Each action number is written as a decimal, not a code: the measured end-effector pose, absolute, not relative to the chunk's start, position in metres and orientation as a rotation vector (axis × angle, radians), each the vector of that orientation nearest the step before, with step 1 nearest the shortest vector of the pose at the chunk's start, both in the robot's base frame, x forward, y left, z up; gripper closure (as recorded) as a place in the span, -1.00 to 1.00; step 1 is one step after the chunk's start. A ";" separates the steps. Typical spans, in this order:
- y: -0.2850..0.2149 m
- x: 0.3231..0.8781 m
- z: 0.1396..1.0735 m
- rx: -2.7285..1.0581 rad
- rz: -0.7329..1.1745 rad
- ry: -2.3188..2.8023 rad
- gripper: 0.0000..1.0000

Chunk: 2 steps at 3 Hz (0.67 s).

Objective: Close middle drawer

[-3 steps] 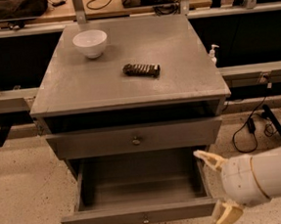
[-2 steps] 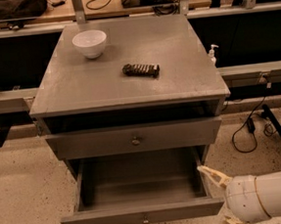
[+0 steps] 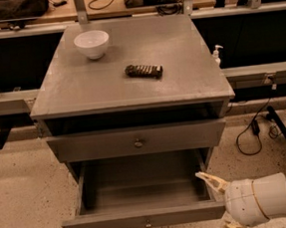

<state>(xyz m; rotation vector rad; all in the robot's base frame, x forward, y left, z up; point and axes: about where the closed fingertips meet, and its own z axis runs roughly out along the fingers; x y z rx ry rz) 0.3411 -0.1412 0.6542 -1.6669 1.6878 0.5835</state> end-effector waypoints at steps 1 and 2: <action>-0.125 0.333 0.607 -1.676 0.640 1.681 -1.00; -0.116 0.334 0.549 -1.608 0.623 1.696 -0.64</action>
Offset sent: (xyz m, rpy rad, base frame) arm -0.0010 0.0310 -0.1794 0.0770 -0.0091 -0.1152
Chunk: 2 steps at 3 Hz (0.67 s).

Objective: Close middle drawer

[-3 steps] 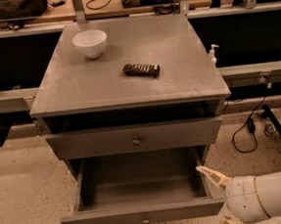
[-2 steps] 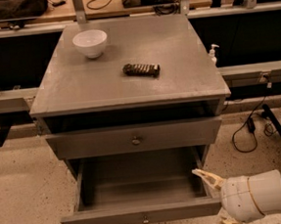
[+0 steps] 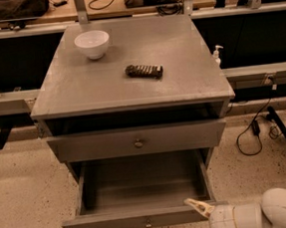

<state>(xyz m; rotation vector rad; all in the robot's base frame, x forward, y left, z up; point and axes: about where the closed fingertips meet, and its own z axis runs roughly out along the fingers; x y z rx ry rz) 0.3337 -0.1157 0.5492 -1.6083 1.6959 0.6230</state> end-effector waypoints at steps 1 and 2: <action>-0.116 0.334 0.497 -1.561 0.577 1.706 -0.17; -0.114 0.335 0.484 -1.544 0.573 1.713 0.29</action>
Offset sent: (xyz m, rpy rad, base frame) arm 0.0004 -0.0005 -0.0550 0.0048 -0.0299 -0.0506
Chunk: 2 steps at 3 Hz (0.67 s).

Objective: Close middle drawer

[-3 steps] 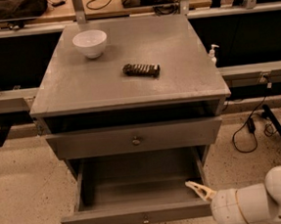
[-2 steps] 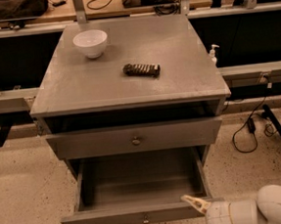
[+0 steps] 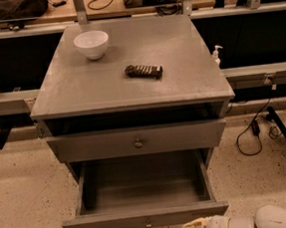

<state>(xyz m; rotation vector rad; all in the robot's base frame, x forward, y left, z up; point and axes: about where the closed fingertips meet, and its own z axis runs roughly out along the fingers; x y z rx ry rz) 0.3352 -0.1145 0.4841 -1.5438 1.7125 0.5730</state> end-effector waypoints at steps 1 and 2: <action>-0.108 0.334 0.478 -1.570 0.585 1.722 0.76; -0.103 0.340 0.440 -1.536 0.568 1.762 1.00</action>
Offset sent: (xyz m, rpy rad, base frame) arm 0.0251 0.0127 -0.1238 -0.0335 0.0384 -0.1679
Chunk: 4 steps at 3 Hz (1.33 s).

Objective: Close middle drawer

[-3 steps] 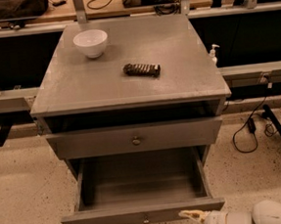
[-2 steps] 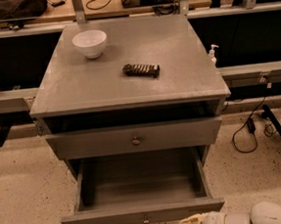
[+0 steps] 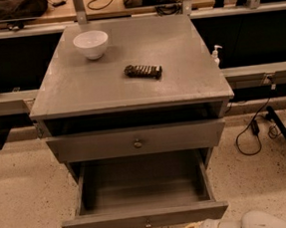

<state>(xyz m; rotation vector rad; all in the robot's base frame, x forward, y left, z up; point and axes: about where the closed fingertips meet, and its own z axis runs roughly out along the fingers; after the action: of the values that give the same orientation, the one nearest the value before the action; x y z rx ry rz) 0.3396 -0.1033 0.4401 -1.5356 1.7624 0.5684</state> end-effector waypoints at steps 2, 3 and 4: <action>-0.101 0.366 0.368 -1.332 0.462 1.784 1.00; -0.093 0.376 0.353 -1.335 0.482 1.724 1.00; -0.078 0.381 0.345 -1.376 0.557 1.648 1.00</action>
Offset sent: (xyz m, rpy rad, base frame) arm 0.0402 0.0019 -0.1014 0.1047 -0.1280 -0.2478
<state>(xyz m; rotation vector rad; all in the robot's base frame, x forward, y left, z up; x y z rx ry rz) 0.3806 -0.0780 0.3449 -1.3759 1.6481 0.5573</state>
